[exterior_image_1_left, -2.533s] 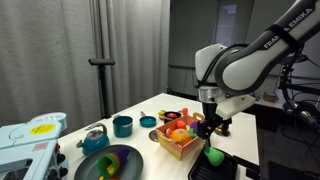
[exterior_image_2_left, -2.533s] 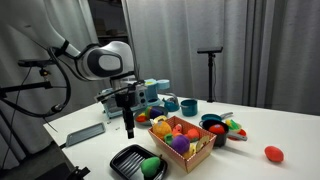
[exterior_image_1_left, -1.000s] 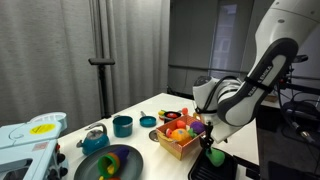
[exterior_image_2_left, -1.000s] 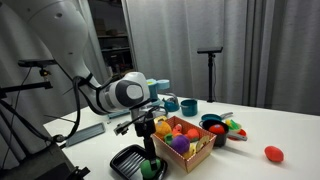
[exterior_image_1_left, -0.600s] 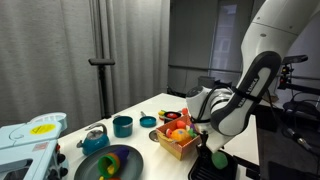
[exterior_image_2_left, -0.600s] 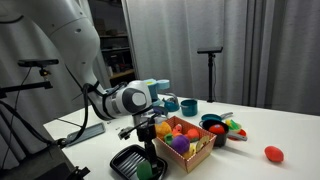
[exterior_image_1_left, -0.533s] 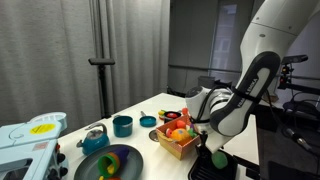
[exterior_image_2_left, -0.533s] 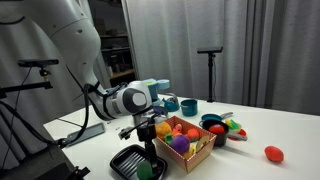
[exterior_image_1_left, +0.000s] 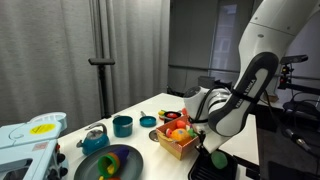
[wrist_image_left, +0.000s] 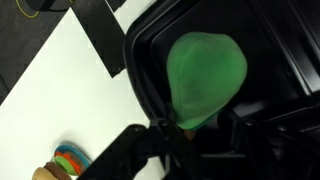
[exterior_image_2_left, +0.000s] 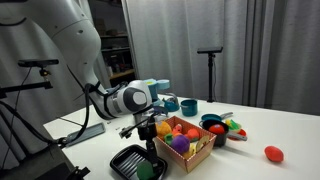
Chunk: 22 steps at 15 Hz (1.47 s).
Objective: Put the pear plushy in the basket
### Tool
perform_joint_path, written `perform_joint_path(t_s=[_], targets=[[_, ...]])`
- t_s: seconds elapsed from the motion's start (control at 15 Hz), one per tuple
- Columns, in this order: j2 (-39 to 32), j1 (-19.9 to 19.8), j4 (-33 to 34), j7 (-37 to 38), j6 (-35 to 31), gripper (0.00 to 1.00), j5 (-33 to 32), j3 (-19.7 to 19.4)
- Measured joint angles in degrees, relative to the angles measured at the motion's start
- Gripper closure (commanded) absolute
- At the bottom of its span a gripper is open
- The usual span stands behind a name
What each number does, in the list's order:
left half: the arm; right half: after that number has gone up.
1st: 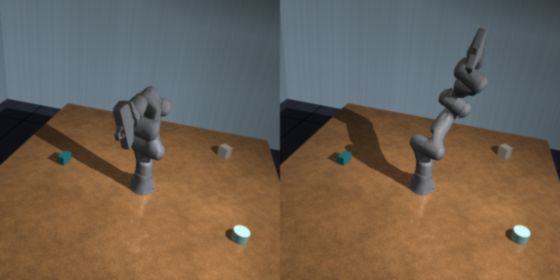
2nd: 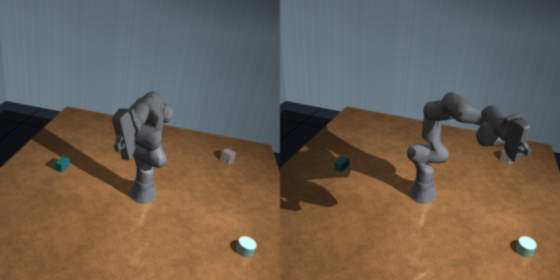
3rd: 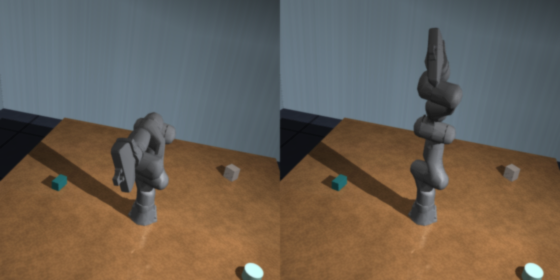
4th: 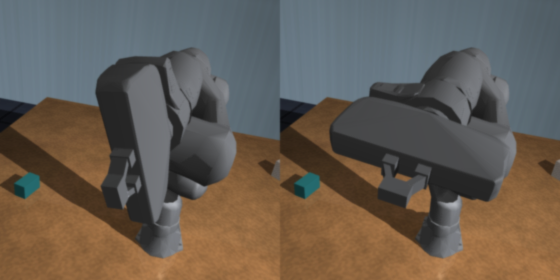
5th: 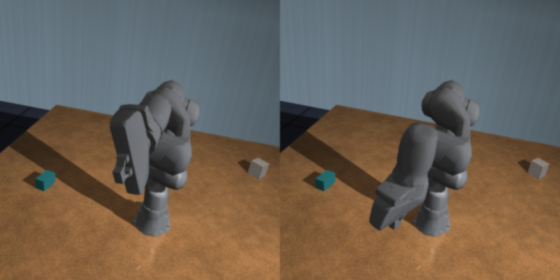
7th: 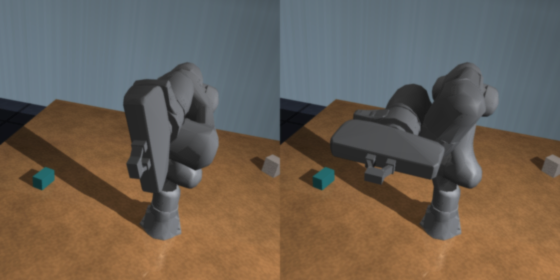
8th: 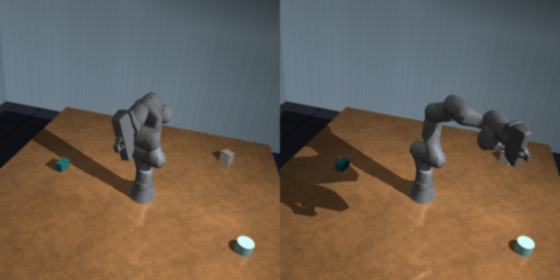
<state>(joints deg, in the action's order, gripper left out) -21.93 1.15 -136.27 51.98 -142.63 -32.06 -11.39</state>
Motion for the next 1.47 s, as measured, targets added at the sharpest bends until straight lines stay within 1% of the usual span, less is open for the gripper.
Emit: perform_joint_path(t_s=[0.07,0.27,0.33,0.4,0.47,0.53,1.0,1.13,1.27,1.47], targets=[[0.05,-0.02,0.01,0.0,-0.04,0.81,0.11,-0.4],[0.45,-0.09,0.07,-0.07,-0.15,0.97,1.55,-0.98],[0.76,-0.12,0.08,-0.26,-0.17,0.98,2.51,-1.0],[1.25,-0.12,0.08,-0.66,-0.2,0.95,3.68,-0.99],[1.91,-0.12,0.08,-1.31,-0.2,0.96,4.92,-0.95],[2.72,-0.13,0.08,-2.24,-0.21,0.95,6.23,-0.82],[11.97,-0.25,-0.01,-11.75,-0.23,0.95,15.02,1.64],[14.62,-0.25,0.11,-13.58,-0.3,0.95,15.74,2.29],[16.64,-0.27,0.4,-13.81,-1.28,0.95,15.74,2.52],[17.04,-1.14,2.41,-12.98,-3.4,0.95,16.05,2.44]])
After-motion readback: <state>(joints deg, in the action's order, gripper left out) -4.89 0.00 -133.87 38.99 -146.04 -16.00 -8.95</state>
